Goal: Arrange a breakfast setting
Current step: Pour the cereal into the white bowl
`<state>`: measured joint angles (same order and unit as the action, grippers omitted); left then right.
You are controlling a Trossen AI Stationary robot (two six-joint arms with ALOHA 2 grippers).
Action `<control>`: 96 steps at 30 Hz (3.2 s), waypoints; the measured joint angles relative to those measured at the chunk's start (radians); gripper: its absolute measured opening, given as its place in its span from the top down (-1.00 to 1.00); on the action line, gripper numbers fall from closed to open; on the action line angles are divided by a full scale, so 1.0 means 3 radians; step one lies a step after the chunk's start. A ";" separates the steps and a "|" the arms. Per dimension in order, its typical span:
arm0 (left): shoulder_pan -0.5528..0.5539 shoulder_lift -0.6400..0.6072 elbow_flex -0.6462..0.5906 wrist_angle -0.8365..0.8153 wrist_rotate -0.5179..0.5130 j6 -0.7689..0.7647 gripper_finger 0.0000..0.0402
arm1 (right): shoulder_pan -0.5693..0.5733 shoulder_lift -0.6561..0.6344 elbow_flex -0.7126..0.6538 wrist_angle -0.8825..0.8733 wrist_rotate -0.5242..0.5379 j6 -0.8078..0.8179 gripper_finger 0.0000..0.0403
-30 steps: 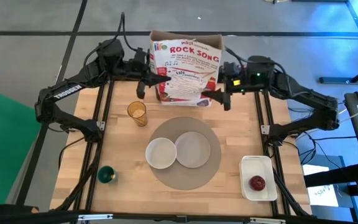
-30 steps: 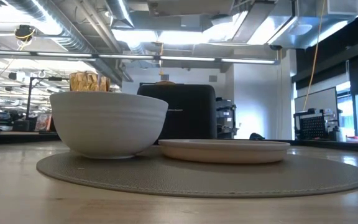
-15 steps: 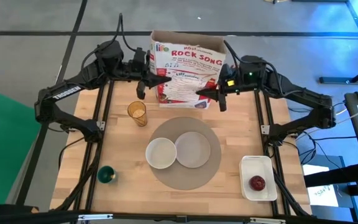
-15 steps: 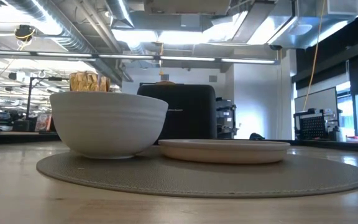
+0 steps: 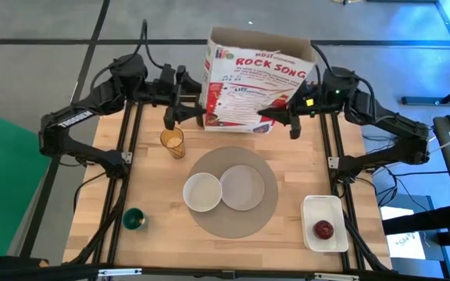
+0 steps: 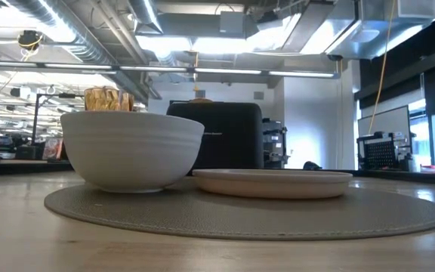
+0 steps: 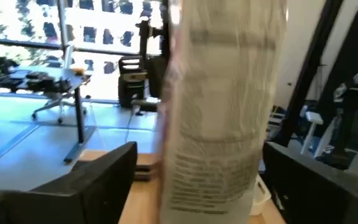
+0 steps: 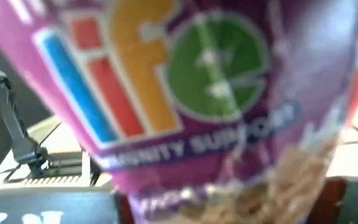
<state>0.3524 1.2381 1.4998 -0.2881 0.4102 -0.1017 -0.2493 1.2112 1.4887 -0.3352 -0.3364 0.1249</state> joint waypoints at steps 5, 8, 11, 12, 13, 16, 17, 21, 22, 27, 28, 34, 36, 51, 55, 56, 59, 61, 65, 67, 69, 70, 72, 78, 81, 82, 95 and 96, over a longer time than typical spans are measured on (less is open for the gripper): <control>-0.0211 0.0190 -0.0007 0.0115 -0.0048 0.0036 -0.88 | 0.0002 0.0015 0.0001 0.0008 0.0045 0.0019 0.32; -0.0304 0.0246 -0.0006 0.0125 -0.0202 0.0129 -0.89 | 0.0006 0.0047 0.0001 0.0022 0.0059 0.0020 0.32; -0.0356 0.0285 -0.0006 0.0127 -0.0327 0.0267 -0.84 | 0.0005 0.0050 0.0001 0.0067 0.0013 0.0050 0.32; -0.0369 0.0287 -0.0006 0.0126 -0.0377 0.0318 -0.81 | 0.0004 0.0050 0.0001 0.0070 0.0019 0.0069 0.32; -0.0378 0.0287 -0.0006 0.0121 -0.0401 0.0377 -0.77 | 0.0004 0.0050 0.0001 0.0077 0.0021 0.0076 0.32; -0.0404 0.0282 -0.0006 0.0112 -0.0414 0.0530 -0.61 | 0.0005 0.0050 0.0001 0.0084 0.0011 0.0080 0.32; -0.0410 0.0276 -0.0006 0.0101 -0.0420 0.0552 -0.54 | 0.0005 0.0050 0.0001 0.0083 0.0010 0.0080 0.32; -0.0411 0.0266 -0.0005 -0.0002 -0.0430 0.0609 -0.32 | 0.0005 0.0051 0.0001 0.0089 0.0007 0.0070 0.31; -0.0411 0.0266 -0.0005 -0.0042 -0.0430 0.0611 -0.29 | 0.0005 0.0051 0.0001 0.0080 0.0007 0.0072 0.31; -0.0413 0.0262 -0.0003 -0.0115 -0.0469 0.0638 -0.27 | 0.0004 0.0065 0.0001 0.0072 -0.0024 0.0075 0.31; -0.0413 0.0260 -0.0003 -0.0121 -0.0473 0.0669 -0.27 | 0.0004 0.0065 0.0001 0.0066 -0.0011 0.0064 0.30; -0.0418 0.0069 -0.0009 -0.0482 -0.0704 0.0947 -0.28 | 0.0002 -0.0024 0.0003 0.0090 0.0129 -0.0071 0.03; -0.0413 -0.0053 -0.0015 -0.0730 -0.0825 0.1041 -0.28 | -0.0003 -0.0145 0.0019 0.0113 0.0241 -0.0079 -0.12; -0.0440 -0.0829 -0.0014 -0.1992 -0.1213 0.1558 -0.29 | -0.0001 -0.0544 0.0013 0.0075 0.1273 -0.0260 -0.43; -0.0462 -0.1020 -0.0009 -0.2146 -0.1202 0.1725 -0.30 | -0.0001 -0.0534 0.0011 0.0069 0.1293 -0.0196 -0.43; -0.0462 -0.1059 -0.0009 -0.2194 -0.1204 0.1765 -0.30 | -0.0001 -0.0531 0.0011 0.0067 0.1314 -0.0178 -0.43; -0.0462 -0.1169 -0.0009 -0.2387 -0.1219 0.1847 -0.30 | -0.0001 -0.0506 0.0011 0.0007 0.1419 -0.0168 -0.43; -0.0462 -0.1218 -0.0009 -0.2444 -0.1224 0.1945 -0.30 | -0.0001 -0.0489 0.0011 -0.0057 0.1501 -0.0170 -0.43; -0.0462 -0.1293 -0.0009 -0.2648 -0.1249 0.2204 -0.29 | -0.0001 -0.0435 0.0011 -0.0156 0.1704 -0.0171 -0.44; -0.0462 -0.1305 -0.0009 -0.2675 -0.1307 0.2359 -0.28 | -0.0001 -0.0389 0.0010 -0.0165 0.1765 -0.0169 -0.44; -0.0462 -0.1318 -0.0006 -0.2722 -0.1401 0.2515 -0.27 | -0.0001 -0.0360 0.0008 -0.0170 0.1807 -0.0141 -0.44; -0.0461 -0.1319 -0.0006 -0.2775 -0.1439 0.2606 -0.27 | 0.0000 -0.0337 0.0008 -0.0167 0.1822 -0.0093 -0.44; -0.0460 -0.1321 -0.0006 -0.2842 -0.1482 0.2766 -0.27 | 0.0001 -0.0314 0.0008 -0.0178 0.1828 0.0014 -0.44; -0.0461 -0.1312 -0.0006 -0.2945 -0.1474 0.3081 -0.26 | 0.0047 -0.0266 0.0005 -0.0437 0.1823 0.0446 -0.44; -0.0460 -0.1313 -0.0006 -0.2942 -0.1395 0.3188 -0.26 | 0.0132 -0.0263 0.0005 -0.0636 0.1931 0.0613 -0.44; -0.0460 -0.1312 -0.0006 -0.2957 -0.1391 0.3228 -0.26 | 0.0170 -0.0262 0.0005 -0.0693 0.1981 0.0666 -0.44; -0.0461 -0.1087 -0.0006 -0.3118 -0.1425 0.3804 -0.26 | 0.0693 -0.0109 0.0009 -0.0855 0.2583 0.0912 -0.44; -0.0461 -0.1069 -0.0006 -0.3120 -0.1426 0.3856 -0.26 | 0.0722 -0.0098 0.0008 -0.0879 0.2605 0.0929 -0.44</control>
<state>0.2142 0.9174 1.4979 -1.2240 -0.0177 1.0551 -0.0328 1.1820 1.4910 -0.5989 0.4452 0.4035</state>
